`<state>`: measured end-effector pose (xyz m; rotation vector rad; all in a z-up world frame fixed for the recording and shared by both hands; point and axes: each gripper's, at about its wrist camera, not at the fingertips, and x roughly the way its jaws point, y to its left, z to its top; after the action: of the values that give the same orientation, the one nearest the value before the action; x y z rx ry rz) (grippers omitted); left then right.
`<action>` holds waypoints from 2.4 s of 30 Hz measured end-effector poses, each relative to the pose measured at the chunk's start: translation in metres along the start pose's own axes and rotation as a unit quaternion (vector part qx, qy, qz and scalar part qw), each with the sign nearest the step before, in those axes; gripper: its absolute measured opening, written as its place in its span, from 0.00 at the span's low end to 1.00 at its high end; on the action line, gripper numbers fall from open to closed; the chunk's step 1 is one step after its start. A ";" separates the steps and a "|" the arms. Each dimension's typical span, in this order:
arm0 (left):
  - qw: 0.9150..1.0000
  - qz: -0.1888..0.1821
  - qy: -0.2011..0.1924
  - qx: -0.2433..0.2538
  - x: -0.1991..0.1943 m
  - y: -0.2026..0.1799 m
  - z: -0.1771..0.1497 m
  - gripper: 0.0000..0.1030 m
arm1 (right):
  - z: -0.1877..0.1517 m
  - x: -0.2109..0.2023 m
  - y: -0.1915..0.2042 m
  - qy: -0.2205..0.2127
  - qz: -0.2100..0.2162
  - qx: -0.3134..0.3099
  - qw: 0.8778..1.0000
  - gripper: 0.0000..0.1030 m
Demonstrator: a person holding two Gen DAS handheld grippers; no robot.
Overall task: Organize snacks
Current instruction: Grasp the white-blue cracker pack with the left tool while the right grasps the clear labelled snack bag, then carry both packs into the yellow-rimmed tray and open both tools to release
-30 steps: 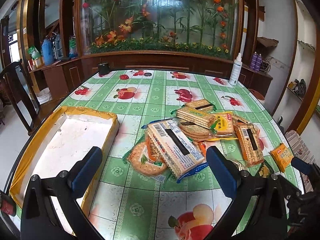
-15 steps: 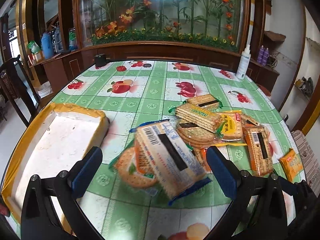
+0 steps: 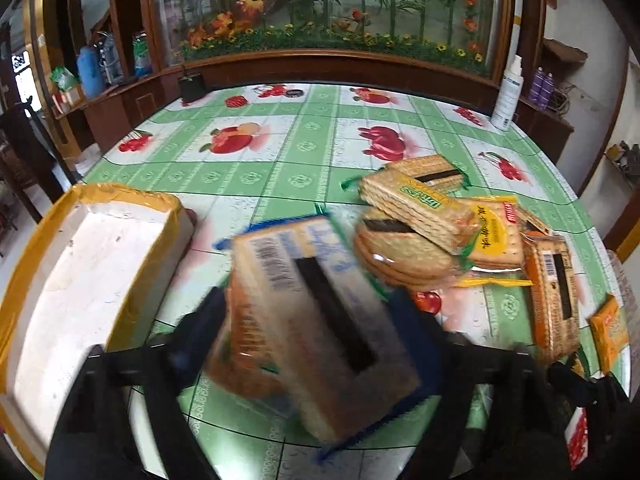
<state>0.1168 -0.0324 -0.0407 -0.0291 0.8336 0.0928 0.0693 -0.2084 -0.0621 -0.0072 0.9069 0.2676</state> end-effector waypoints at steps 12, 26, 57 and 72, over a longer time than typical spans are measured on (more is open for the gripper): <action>0.999 -0.036 -0.015 -0.021 -0.010 0.028 -0.003 0.62 | -0.002 0.004 0.001 0.004 0.006 0.000 1.000 0.72; 0.996 -0.068 -0.038 -0.048 -0.035 0.068 -0.013 0.59 | -0.003 -0.013 0.005 -0.026 0.032 0.006 0.999 0.65; 0.987 -0.010 -0.087 -0.135 -0.096 0.204 -0.042 0.59 | 0.021 -0.023 0.119 -0.024 0.103 -0.081 0.991 0.04; 0.989 -0.015 -0.071 -0.132 -0.090 0.212 -0.051 0.59 | -0.010 0.001 0.121 0.026 0.075 -0.167 0.983 0.80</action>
<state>-0.0005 0.1689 -0.0059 -0.2814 0.6734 0.1745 0.0340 -0.0926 -0.0561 -0.2581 0.9068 0.5594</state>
